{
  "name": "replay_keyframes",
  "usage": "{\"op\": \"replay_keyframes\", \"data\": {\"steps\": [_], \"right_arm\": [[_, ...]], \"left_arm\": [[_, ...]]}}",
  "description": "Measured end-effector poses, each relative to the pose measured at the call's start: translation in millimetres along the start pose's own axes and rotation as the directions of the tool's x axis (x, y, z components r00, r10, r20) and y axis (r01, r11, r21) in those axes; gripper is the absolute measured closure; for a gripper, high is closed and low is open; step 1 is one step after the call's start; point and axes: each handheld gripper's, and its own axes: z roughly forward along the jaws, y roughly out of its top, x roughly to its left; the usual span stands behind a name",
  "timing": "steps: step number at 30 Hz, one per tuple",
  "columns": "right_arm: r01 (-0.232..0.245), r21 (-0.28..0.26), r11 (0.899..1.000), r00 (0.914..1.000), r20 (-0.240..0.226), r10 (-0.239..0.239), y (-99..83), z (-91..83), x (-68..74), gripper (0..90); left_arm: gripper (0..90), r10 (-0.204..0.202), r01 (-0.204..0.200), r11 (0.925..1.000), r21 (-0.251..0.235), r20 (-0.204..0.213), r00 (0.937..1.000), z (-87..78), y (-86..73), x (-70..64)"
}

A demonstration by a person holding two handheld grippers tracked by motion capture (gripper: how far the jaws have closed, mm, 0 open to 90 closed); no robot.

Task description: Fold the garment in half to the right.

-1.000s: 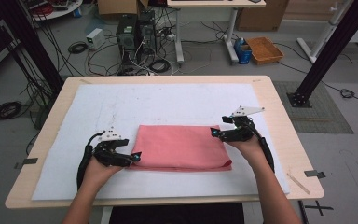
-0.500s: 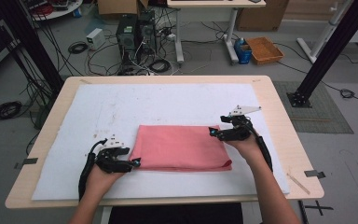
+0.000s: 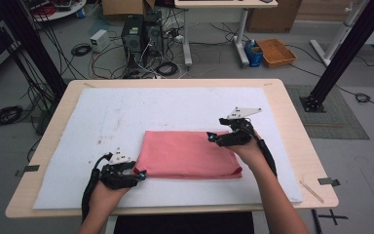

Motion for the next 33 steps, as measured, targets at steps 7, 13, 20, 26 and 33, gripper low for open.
{"op": "replay_keyframes", "data": {"steps": [7,13,20,26,33], "right_arm": [[0.045,0.048,0.998,0.9985,-0.032,-0.044,28.4,25.6,17.2,21.7],[0.052,0.082,0.995,0.9963,-0.072,-0.046,48.4,54.5,24.9,21.7],[0.085,0.143,0.986,0.9879,-0.141,-0.065,64.2,99.2,45.0,21.7],[0.122,0.189,0.974,0.9753,-0.205,-0.082,73.9,140.4,67.8,21.7],[0.138,0.265,0.954,0.9687,-0.237,-0.075,76.7,184.7,88.2,28.6]], "left_arm": [[63.2,0.035,-0.033,0.9985,-0.045,0.044,0.9984,1.8,-4.3,-5.5],[74.7,0.021,-0.015,0.9984,-0.054,0.106,0.9941,2.7,-4.0,-0.2],[80.9,0.016,0.002,0.9953,-0.096,0.192,0.9813,1.5,-2.7,5.1],[81.0,0.022,0.0,0.9951,-0.099,0.223,0.9746,1.8,-2.4,5.5],[81.0,0.025,-0.001,0.9948,-0.102,0.231,0.9726,1.6,-3.1,5.7]]}}
